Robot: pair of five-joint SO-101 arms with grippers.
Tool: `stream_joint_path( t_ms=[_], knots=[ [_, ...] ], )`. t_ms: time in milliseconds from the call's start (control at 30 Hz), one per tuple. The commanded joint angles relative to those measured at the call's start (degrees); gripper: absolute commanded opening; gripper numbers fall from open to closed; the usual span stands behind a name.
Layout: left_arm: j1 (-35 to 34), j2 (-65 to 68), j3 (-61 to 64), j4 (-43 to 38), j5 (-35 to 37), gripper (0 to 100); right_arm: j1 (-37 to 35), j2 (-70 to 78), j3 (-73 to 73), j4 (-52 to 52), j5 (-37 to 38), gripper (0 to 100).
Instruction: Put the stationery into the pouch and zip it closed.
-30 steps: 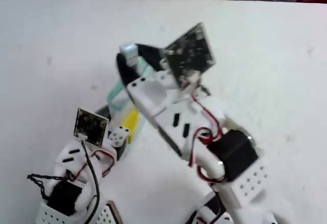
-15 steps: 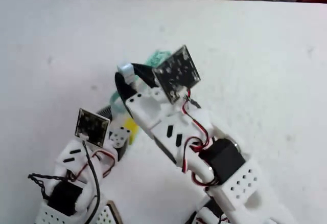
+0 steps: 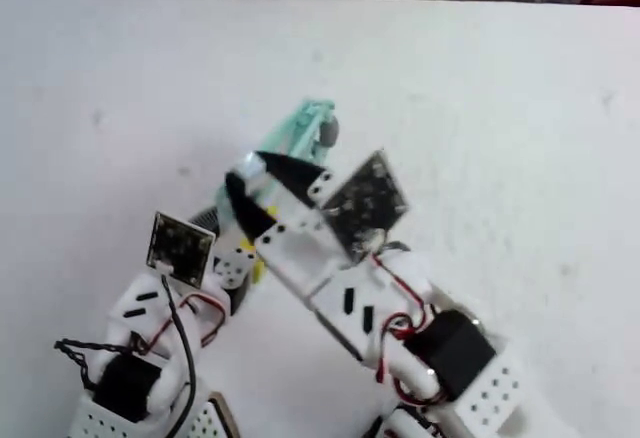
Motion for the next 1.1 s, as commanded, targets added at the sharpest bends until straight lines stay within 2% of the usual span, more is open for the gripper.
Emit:
stream_joint_path(
  t_ms=[0, 367, 500, 633, 700, 900, 1067],
  knots=[
    [-0.22, -0.57, -1.85, -0.26, -0.53, 15, -0.31, 0.92, 1.76, -6.02, 1.14, 1.7],
    [-0.22, -0.57, -1.67, -0.44, -0.53, 15, 5.67, 4.35, 0.7, -7.96, 1.14, 1.6],
    [-0.22, -0.57, -1.67, -0.44, -0.53, 15, 5.58, 7.78, -1.67, -6.11, 1.05, 3.1],
    [-0.22, -0.57, -1.67, -0.35, -0.53, 15, 5.85, 9.8, -5.8, -1.54, -6.59, 19.3],
    [-0.22, -0.57, -1.67, -0.35, -0.53, 15, 5.76, 10.24, -8.35, 0.92, -7.12, 24.2],
    [-0.22, -0.57, -1.67, -0.35, -0.53, 15, 5.85, 10.59, -17.67, 7.52, -7.74, 24.4],
    [-0.22, -0.57, -1.67, -0.35, -0.53, 15, 5.76, 16.57, -27.87, 14.99, -20.48, 25.2]
  ],
)
